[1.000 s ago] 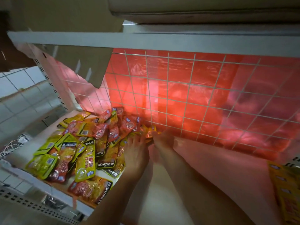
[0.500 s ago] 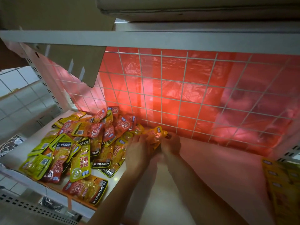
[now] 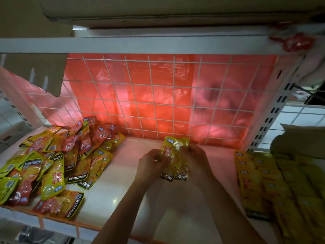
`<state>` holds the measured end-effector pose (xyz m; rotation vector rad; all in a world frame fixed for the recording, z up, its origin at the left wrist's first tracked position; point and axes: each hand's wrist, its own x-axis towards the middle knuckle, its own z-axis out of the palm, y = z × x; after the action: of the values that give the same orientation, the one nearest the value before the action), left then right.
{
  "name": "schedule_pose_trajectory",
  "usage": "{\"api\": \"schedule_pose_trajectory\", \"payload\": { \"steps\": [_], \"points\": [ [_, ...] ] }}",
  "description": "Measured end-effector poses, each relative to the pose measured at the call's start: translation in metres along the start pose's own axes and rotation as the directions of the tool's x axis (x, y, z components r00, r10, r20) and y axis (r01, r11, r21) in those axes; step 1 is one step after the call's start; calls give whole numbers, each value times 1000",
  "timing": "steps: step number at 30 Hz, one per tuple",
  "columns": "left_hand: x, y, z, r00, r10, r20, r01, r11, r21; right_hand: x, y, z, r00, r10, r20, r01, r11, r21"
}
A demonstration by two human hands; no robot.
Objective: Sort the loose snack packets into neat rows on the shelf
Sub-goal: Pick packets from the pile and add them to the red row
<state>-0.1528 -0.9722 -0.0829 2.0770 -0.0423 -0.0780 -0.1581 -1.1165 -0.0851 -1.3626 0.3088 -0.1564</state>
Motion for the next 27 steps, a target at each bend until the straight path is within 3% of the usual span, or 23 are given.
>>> {"api": "schedule_pose_trajectory", "payload": {
  "steps": [3,6,15,21,27],
  "points": [
    [-10,8,20,998,-30,-46,23,988,-154,-16,-10,-34,1000,26,-16,-26,1000,16],
    [-22,16,38,995,-96,-38,82,959,-271,-25,-18,-69,989,-5,-146,1,1000,-23],
    [-62,55,100,965,-178,193,250,847,-469,-53,-34,-161,946,-10,-324,-16,997,-77],
    [-83,68,133,951,-157,265,246,905,-347,-67,-38,-211,911,-25,-412,-20,994,-103],
    [-100,69,155,982,-84,172,76,996,50,-80,-41,-231,903,-63,-425,-12,985,-171]
  ]
}}
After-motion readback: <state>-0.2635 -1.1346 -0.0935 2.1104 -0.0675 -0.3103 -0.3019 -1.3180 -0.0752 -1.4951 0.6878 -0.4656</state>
